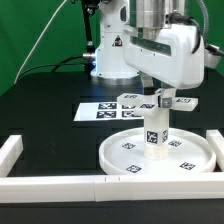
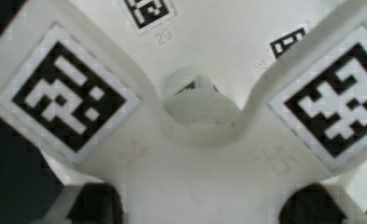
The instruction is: Assemble round table
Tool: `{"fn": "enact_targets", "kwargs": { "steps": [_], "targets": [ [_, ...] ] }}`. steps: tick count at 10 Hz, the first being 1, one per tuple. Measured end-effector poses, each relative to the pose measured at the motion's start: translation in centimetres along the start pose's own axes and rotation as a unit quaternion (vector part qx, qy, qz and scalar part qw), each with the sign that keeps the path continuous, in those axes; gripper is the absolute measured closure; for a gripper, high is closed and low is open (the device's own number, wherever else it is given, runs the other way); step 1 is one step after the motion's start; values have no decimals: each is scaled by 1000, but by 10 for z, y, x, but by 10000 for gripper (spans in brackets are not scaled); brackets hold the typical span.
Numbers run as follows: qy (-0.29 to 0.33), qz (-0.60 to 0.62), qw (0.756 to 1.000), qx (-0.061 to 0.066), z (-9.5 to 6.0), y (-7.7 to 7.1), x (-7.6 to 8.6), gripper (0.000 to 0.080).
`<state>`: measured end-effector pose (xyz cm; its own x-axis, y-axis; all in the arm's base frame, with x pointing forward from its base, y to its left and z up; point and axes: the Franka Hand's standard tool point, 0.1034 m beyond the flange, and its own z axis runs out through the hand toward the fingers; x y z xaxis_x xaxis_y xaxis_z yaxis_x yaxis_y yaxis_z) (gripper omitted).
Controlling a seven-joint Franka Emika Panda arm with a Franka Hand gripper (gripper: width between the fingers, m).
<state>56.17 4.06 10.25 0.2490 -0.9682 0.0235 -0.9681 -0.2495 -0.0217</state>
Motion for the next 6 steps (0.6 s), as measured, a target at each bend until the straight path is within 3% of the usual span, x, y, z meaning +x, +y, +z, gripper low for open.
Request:
{"fn": "enact_targets", "kwargs": {
  "steps": [2, 6],
  "targets": [
    [-1, 153, 988, 4, -1, 0, -2, 363],
    [-8, 281, 960, 6, -1, 0, -2, 363]
  ]
}}
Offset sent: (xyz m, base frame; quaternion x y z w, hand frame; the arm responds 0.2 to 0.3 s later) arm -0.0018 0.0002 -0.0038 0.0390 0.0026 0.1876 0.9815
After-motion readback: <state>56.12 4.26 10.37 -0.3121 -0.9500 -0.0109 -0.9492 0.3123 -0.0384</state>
